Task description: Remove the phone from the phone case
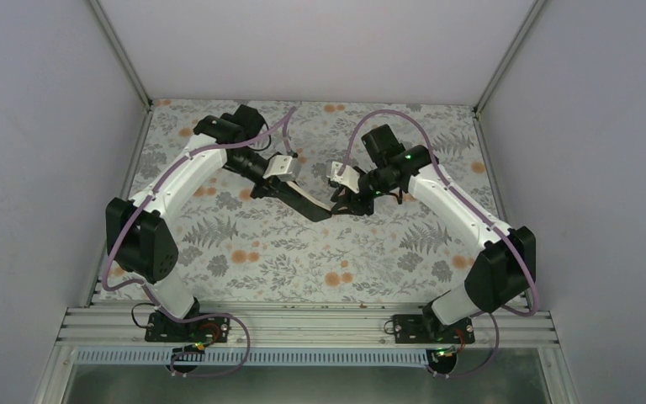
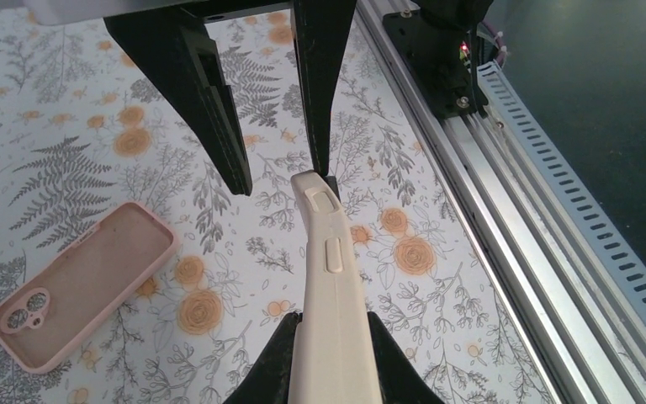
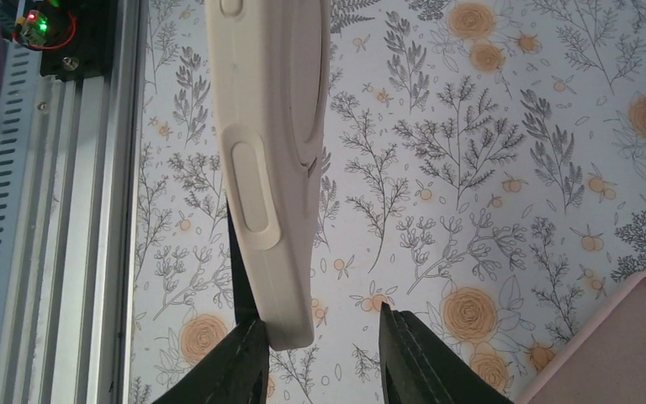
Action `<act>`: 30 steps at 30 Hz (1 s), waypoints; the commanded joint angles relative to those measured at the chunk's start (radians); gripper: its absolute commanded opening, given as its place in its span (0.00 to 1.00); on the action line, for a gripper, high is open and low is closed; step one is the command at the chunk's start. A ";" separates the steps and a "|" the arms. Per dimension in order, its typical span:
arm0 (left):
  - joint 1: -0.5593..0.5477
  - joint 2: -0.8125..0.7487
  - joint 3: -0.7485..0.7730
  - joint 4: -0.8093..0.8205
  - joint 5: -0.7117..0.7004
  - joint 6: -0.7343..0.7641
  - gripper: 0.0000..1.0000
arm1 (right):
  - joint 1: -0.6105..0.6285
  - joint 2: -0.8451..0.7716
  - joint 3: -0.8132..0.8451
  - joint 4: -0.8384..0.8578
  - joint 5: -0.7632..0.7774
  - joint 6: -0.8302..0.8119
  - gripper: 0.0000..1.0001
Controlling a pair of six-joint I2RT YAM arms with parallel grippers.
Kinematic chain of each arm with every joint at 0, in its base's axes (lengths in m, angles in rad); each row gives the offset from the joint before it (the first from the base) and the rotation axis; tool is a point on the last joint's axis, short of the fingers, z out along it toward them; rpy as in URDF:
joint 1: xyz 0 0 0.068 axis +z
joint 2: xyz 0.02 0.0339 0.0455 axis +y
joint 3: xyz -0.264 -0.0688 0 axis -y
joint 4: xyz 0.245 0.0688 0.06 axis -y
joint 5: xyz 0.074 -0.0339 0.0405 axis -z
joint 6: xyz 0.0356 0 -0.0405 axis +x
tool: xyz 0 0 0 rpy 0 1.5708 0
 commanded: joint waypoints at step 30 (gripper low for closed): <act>-0.059 0.024 0.061 -0.091 0.382 -0.014 0.02 | 0.101 0.004 -0.066 0.585 0.316 0.168 0.37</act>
